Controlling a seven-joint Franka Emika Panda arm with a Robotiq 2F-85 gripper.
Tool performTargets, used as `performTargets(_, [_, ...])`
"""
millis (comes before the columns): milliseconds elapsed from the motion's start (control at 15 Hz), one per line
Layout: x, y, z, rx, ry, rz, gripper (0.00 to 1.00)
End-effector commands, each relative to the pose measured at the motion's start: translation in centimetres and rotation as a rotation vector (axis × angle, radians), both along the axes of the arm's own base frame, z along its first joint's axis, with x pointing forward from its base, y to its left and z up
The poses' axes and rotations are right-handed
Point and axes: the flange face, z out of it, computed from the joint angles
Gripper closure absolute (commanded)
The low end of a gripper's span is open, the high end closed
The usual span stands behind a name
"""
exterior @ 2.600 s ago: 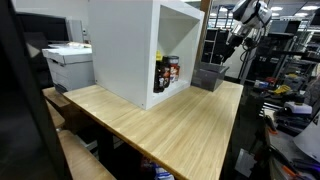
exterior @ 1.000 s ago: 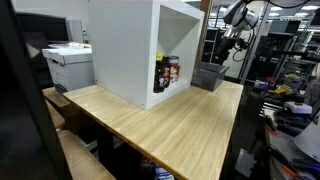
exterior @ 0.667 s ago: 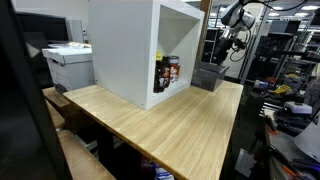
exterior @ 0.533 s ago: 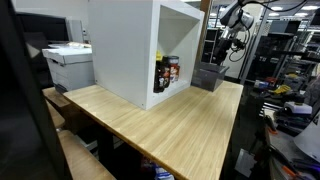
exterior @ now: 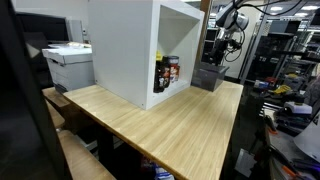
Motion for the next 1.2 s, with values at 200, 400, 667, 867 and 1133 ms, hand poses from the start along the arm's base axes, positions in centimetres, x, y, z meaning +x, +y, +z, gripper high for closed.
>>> performTargets(200, [2.0, 0.0, -0.9, -0.010, 0.051, -0.003, 0.00])
performTargets(400, [3.2, 0.8, -2.2, -0.013, 0.055, 0.007, 0.00])
performTargets(667, [3.5, 1.3, -3.2, -0.011, 0.051, 0.015, 0.00])
performTargets(867, [3.5, 1.6, -3.7, -0.011, 0.053, 0.018, 0.00])
performTargets(1133, [3.6, 1.7, -4.2, -0.013, 0.056, 0.016, 0.00])
